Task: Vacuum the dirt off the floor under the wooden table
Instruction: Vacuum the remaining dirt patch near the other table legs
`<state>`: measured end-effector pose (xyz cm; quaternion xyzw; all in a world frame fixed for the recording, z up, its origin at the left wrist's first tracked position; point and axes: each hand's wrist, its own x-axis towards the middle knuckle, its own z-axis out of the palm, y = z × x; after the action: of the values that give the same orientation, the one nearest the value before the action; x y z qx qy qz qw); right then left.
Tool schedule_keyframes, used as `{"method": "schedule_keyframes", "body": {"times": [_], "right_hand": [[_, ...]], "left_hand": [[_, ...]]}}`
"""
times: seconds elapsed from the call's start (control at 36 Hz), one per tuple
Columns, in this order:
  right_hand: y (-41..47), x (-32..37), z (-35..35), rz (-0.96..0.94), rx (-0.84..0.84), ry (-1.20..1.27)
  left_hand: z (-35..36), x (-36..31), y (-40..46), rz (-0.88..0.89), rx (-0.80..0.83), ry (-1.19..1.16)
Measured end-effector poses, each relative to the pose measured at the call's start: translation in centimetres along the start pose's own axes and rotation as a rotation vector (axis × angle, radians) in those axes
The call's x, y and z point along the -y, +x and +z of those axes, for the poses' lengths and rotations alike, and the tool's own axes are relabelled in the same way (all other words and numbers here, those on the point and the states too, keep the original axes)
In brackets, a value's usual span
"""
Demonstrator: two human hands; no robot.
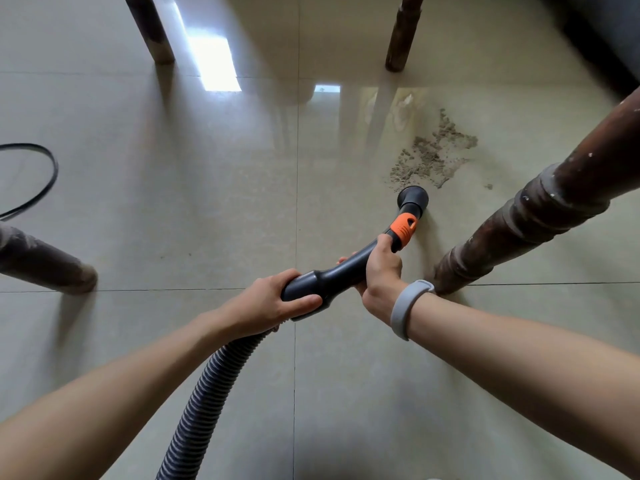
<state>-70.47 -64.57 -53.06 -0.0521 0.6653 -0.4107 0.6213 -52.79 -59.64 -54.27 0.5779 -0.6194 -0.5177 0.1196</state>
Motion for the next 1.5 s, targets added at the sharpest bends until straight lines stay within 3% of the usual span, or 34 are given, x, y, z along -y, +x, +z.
{"method": "schedule_keyframes", "body": {"times": [0.69,0.97,1.17,1.5], "right_hand": [[2.2,0.7,3.7,0.002,0.090,-0.068],[3.5,2.1,7.6,-0.058,0.047,-0.221],[3.8,3.8,8.6,-0.070,0.142,-0.167],[4.2,5.7,8.0,-0.053,0.159,-0.116]], "left_hand": [[-0.8,1.2,0.3,-0.042,-0.184,-0.023],[-1.6,1.1,1.4,-0.127,-0.234,-0.239],[-1.6,-1.2,2.9,-0.177,-0.216,-0.483],[-1.4,-2.7,5.1,-0.179,-0.181,-0.508]]}}
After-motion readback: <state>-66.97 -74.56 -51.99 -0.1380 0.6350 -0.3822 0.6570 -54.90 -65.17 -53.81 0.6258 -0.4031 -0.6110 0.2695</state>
